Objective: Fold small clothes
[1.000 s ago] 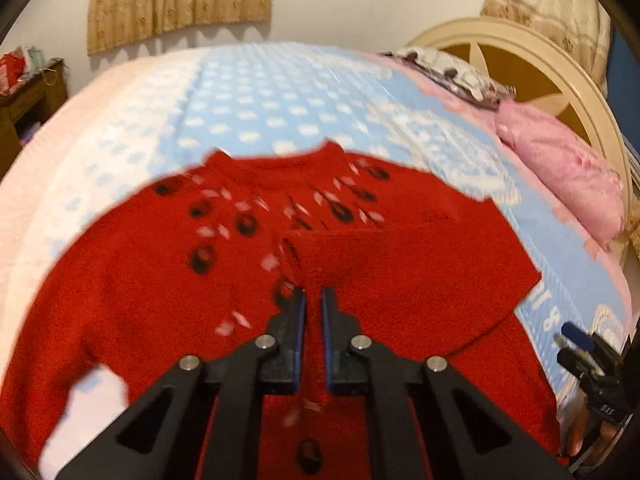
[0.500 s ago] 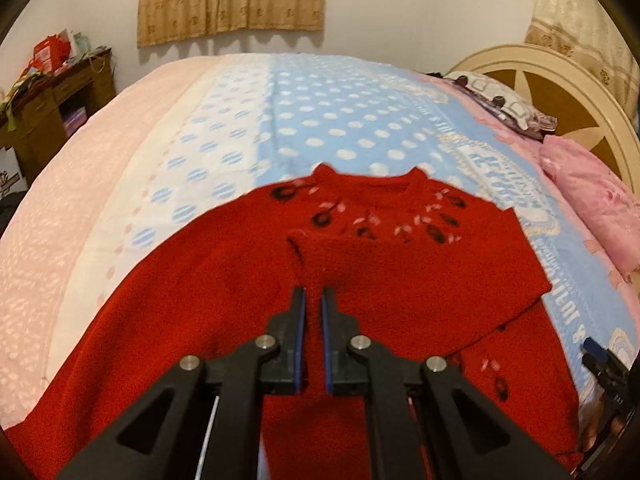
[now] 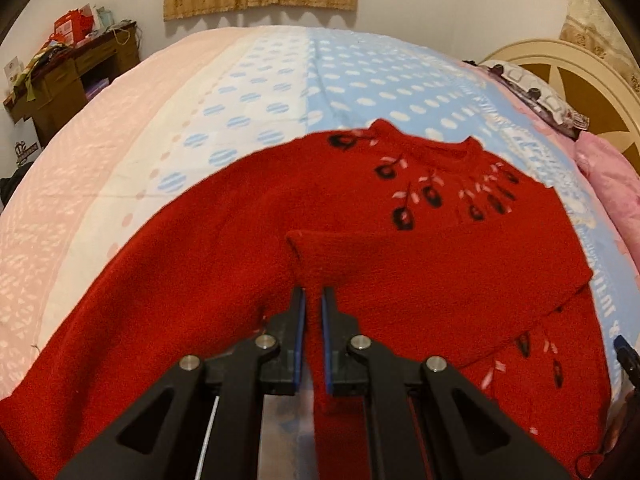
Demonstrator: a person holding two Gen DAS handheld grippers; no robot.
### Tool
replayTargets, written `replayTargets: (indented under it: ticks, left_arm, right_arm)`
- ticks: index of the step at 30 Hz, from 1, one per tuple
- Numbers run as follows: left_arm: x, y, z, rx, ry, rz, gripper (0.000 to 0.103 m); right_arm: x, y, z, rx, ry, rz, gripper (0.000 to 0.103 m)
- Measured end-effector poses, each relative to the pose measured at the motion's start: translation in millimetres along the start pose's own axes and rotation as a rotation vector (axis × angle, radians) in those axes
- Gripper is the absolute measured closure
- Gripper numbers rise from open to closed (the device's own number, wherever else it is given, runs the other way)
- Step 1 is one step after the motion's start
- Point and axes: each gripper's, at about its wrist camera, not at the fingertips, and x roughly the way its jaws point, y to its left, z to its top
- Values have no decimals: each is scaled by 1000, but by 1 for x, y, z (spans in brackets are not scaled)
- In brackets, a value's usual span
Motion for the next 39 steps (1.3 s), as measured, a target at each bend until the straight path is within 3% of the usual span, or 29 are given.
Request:
replayTargets:
  ticks: [6,8,10,11,16,19,22,25,30,34,36,39]
  left_arm:
    - [1,5,-5,-6,-10,35,86]
    - [-2,6,-6,-9,-4,54,72]
    - [-10,4,-9,5,-32,117,41]
    - [-18,2,-11,21,-68,157,37]
    - [-34,-15,-18,115,-157,206,23]
    - [-23,-24,-15,171,-155,268,22]
    - [-6,-19,-15,159,-91,306,22]
    - [4,-4,-20,108,-64,293,18]
    - [6,-1,-29,114,-104,283,11]
    - [3,5,-31,85,-101,252,5]
    - [2,9,-34,81,-109,255,2]
    - [3,14,-37,55,-120,230,2]
  right_arm:
    - [2,-1,-1,5,10,5,36]
    - [1,-1,-1,7,10,4,36]
    - [1,0,-1,7,6,3,36]
    - [-1,0,-1,8,-1,2,36]
    - [-23,27,13,-92,-77,1,36]
    - [-12,69,37,-254,-5,10,36]
    - [9,100,61,-336,12,42,36]
    - [51,110,80,-348,71,43,36]
    - [133,90,77,-297,239,1,36]
    - [116,99,74,-313,202,-7,36]
    - [101,112,70,-330,185,31,36]
    - [99,131,65,-388,168,-13,36]
